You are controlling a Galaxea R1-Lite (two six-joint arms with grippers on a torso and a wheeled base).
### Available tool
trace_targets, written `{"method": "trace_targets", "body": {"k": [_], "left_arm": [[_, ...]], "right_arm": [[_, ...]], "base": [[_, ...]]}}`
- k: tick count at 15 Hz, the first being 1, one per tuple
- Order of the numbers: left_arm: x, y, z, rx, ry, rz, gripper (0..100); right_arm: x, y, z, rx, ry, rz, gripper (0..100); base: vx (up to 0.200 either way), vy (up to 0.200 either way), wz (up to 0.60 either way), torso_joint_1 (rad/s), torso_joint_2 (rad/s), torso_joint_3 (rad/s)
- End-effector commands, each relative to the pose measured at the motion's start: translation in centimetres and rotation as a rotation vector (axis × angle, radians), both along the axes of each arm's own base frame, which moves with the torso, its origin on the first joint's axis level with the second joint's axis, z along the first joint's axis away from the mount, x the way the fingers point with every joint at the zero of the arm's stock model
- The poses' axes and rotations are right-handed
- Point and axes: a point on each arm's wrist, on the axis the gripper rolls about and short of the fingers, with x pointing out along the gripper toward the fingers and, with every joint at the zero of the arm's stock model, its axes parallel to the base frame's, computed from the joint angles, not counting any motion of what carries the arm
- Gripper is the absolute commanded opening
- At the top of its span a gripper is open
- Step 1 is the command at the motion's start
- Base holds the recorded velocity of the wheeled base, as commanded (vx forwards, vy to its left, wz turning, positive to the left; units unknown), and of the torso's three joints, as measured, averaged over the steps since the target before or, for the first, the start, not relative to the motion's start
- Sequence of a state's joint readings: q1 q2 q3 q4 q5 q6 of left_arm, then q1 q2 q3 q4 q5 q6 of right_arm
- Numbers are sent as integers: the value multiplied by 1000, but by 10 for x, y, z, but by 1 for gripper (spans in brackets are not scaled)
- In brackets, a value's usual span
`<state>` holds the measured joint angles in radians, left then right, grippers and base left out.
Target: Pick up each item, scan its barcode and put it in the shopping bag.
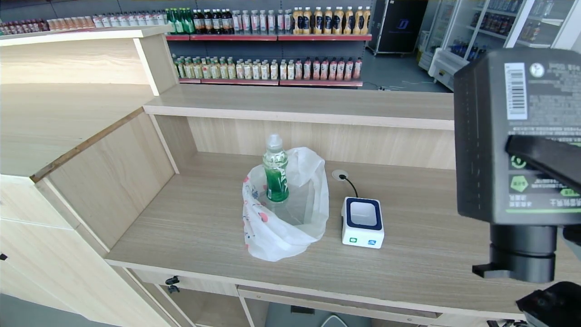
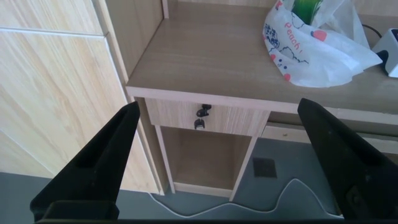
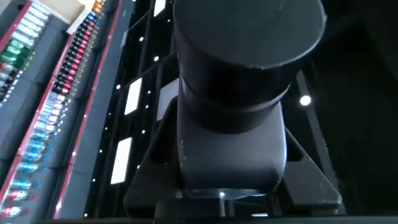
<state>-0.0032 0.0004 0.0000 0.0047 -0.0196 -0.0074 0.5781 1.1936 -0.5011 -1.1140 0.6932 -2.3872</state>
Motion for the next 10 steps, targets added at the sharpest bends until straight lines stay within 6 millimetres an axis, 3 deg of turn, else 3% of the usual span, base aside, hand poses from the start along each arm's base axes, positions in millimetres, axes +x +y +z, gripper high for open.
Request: {"method": "trace_targets", "body": {"k": [1,10], "left_arm": [[0,0,0,0,1,0,100],[0,0,0,0,1,0,100]], "right_arm": [[-13,9,-2,-25,-27,58,0],[-21,19,-21,-179,-39,106,0]], "base": [[0,0,0,0,0,0],[0,0,0,0,0,0]]}}
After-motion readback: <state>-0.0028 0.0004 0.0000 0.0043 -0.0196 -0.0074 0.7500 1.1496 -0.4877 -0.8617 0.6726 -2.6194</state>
